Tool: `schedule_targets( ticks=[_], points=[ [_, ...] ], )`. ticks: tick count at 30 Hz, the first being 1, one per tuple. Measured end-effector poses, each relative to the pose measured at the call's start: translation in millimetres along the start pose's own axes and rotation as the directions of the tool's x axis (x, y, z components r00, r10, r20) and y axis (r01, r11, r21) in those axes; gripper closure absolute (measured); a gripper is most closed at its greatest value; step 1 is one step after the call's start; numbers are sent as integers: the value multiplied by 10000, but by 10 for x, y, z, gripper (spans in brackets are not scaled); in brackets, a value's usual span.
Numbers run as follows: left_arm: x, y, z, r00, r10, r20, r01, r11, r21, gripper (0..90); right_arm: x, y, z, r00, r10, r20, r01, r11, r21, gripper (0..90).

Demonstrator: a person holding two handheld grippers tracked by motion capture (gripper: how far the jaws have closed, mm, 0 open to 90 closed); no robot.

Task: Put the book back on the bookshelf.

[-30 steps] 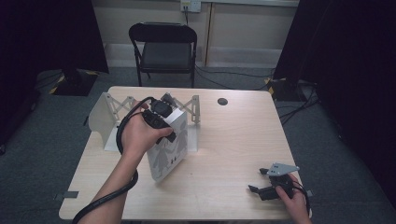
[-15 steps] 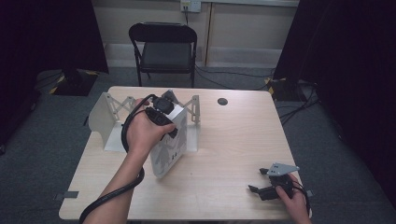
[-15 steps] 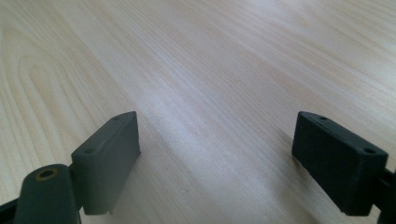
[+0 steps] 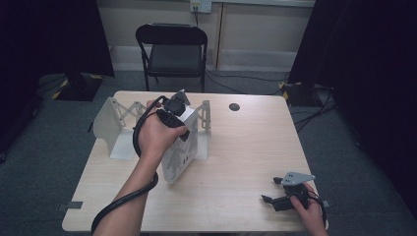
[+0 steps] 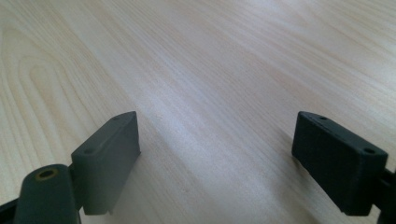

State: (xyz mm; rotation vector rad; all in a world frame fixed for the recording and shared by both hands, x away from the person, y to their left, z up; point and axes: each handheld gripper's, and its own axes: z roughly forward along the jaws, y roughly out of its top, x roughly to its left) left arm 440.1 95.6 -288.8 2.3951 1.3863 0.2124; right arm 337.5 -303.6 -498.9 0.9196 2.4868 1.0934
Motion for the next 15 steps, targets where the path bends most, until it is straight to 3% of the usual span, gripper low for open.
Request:
schedule_targets(
  ticks=[3, 4, 5, 7, 15],
  points=[
    [-9, 15, 10, 9998, -218, -23, 218, 9998, -42, 518, 1, 1, -1, 10000, -4, 17, 4, 10000, 23, 147],
    [5, 29, 10, 10000, -46, -52, 45, 10000, -26, 517, 1, 1, -1, 10000, -2, 17, 2, 10000, 24, 147],
    [-3, 32, 15, 9997, -224, -51, 224, 9997, -32, 518, 1, 1, -1, 10000, -3, 16, 3, 10000, 24, 147],
    [-1, 52, 18, 9999, -83, -132, 83, 10000, 1, 518, 1, 1, -1, 10000, -5, 15, 5, 10000, 25, 147],
    [6, 105, 45, 9991, -369, -209, 369, 9993, -39, 517, 1, 1, -1, 10000, -2, 15, 2, 10000, 23, 147]
  ],
)
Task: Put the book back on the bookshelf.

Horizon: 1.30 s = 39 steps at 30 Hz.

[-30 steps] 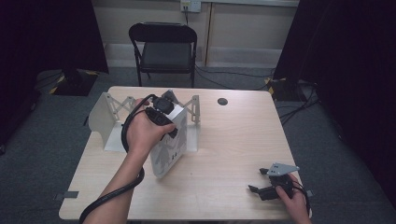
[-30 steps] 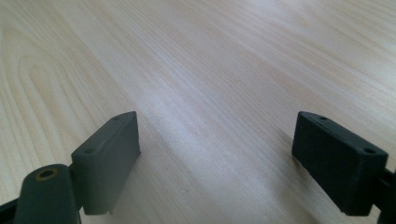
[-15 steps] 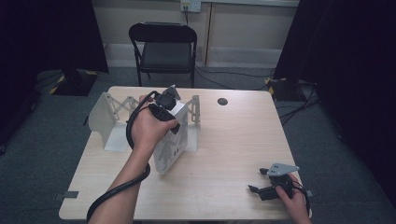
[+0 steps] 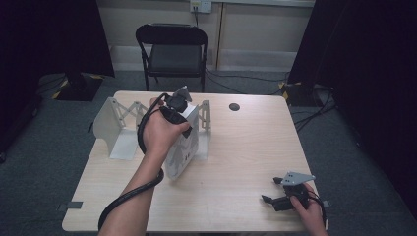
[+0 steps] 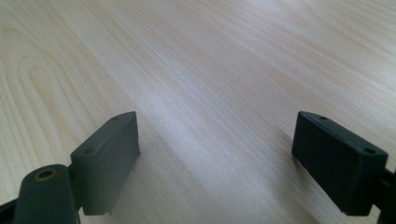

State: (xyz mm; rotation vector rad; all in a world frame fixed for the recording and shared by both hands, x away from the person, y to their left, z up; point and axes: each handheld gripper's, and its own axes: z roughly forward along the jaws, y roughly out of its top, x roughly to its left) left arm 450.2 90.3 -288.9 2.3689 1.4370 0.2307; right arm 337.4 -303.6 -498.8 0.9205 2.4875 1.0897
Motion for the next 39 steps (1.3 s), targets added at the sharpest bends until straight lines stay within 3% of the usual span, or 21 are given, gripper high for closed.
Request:
schedule_targets(
  ticks=[9, 18, 21, 26, 39],
  points=[
    [32, 53, 47, 9998, -144, -145, 145, 9999, 29, 517, 0, 0, 0, 10000, -9, 0, 9, 10000, 6, 147],
    [34, 91, 89, 9982, -562, -190, 562, 9984, 21, 517, 0, 0, 0, 10000, -7, 0, 7, 10000, 6, 147],
    [52, 110, 86, 9991, -366, -231, 368, 9993, 43, 518, -1, 0, 0, 10000, -15, 2, 15, 10000, 4, 147],
    [52, 125, 96, 9977, -634, -223, 633, 9980, -53, 518, -1, 0, 0, 10000, -14, 1, 14, 10000, 5, 147],
    [-20, 225, 148, 9971, -728, -213, 727, 9973, -43, 517, -1, 0, 0, 10000, -10, 0, 10, 10000, 5, 147]
  ],
)
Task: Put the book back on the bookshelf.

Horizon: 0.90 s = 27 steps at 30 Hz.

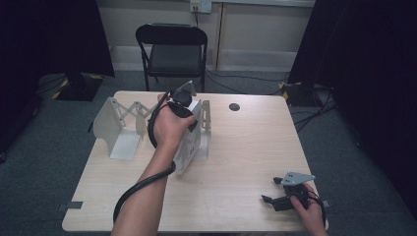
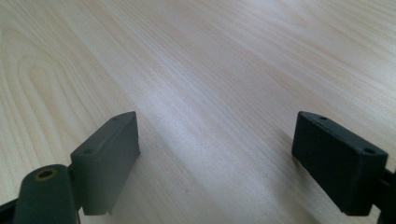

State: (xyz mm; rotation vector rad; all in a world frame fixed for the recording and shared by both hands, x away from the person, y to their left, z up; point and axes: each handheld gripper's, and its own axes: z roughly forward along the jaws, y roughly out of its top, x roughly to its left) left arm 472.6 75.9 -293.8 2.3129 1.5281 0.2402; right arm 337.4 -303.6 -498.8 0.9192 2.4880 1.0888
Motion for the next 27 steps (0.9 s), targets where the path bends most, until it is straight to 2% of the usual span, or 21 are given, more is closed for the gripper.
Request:
schedule_targets(
  ticks=[4, 7, 9, 12, 18, 24, 25, 27],
  points=[
    [-35, 39, 26, 9999, -83, -58, 83, 10000, -39, 517, 0, 0, 0, 10000, -2, 2, 2, 10000, -1, 147],
    [-51, 71, 59, 9999, 23, -107, -23, 10000, -13, 517, 0, 0, 0, 10000, 1, 2, -1, 10000, 0, 147],
    [-59, 89, 91, 9999, -100, -99, 100, 9999, -6, 517, 0, 0, 0, 10000, -1, 2, 1, 10000, -2, 147],
    [-65, 111, 120, 9999, -23, -128, 23, 10000, 12, 518, 0, 0, 0, 10000, -3, 8, 3, 10000, -5, 147],
    [-76, 159, 189, 9996, -214, -178, 216, 9997, 95, 517, 0, 0, 0, 10000, -2, 10, 2, 10000, -2, 147],
    [-92, 183, 229, 9990, -405, -208, 405, 9992, -19, 518, 0, 0, 0, 10000, -5, 9, 5, 10000, -3, 146],
    [-91, 189, 232, 9993, -315, -210, 315, 9995, -1, 518, 0, 0, 0, 10000, -4, 8, 4, 10000, -2, 147],
    [-96, 193, 237, 9990, -385, -235, 385, 9993, -8, 517, 0, 0, 0, 10000, -5, 9, 5, 10000, -2, 147]
  ],
)
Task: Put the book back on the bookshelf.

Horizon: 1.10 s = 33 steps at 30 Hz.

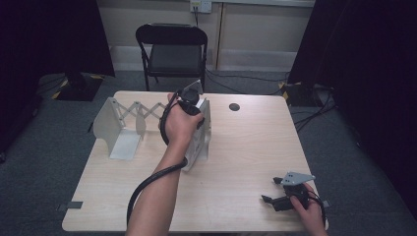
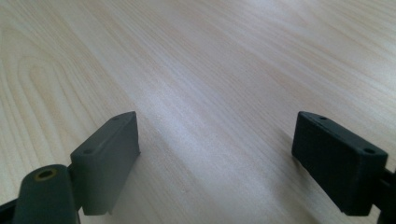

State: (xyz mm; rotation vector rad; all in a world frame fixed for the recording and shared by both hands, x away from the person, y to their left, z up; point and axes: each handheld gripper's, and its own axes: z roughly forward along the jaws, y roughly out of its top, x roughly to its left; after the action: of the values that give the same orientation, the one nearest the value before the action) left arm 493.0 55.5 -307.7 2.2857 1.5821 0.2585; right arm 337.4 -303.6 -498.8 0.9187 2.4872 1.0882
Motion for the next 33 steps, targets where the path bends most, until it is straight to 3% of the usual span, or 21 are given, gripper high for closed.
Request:
schedule_targets(
  ticks=[7, 9, 21, 33],
  points=[
    [-8, 33, 30, 9997, -176, -159, 176, 9998, -26, 517, 0, 0, 0, 10000, 1, 0, -1, 10000, -1, 147],
    [8, 43, 33, 9998, -3, -177, 3, 10000, -10, 518, 0, 0, 0, 10000, 0, -1, 0, 10000, -2, 147],
    [22, 83, 72, 9988, -383, -311, 384, 9993, 18, 518, 0, 0, 0, 10000, 1, -2, -1, 10000, -1, 147],
    [47, 123, 107, 9980, -489, -398, 483, 9987, -144, 518, 0, 0, 0, 10000, 1, -1, -1, 10000, -1, 147]
  ],
)
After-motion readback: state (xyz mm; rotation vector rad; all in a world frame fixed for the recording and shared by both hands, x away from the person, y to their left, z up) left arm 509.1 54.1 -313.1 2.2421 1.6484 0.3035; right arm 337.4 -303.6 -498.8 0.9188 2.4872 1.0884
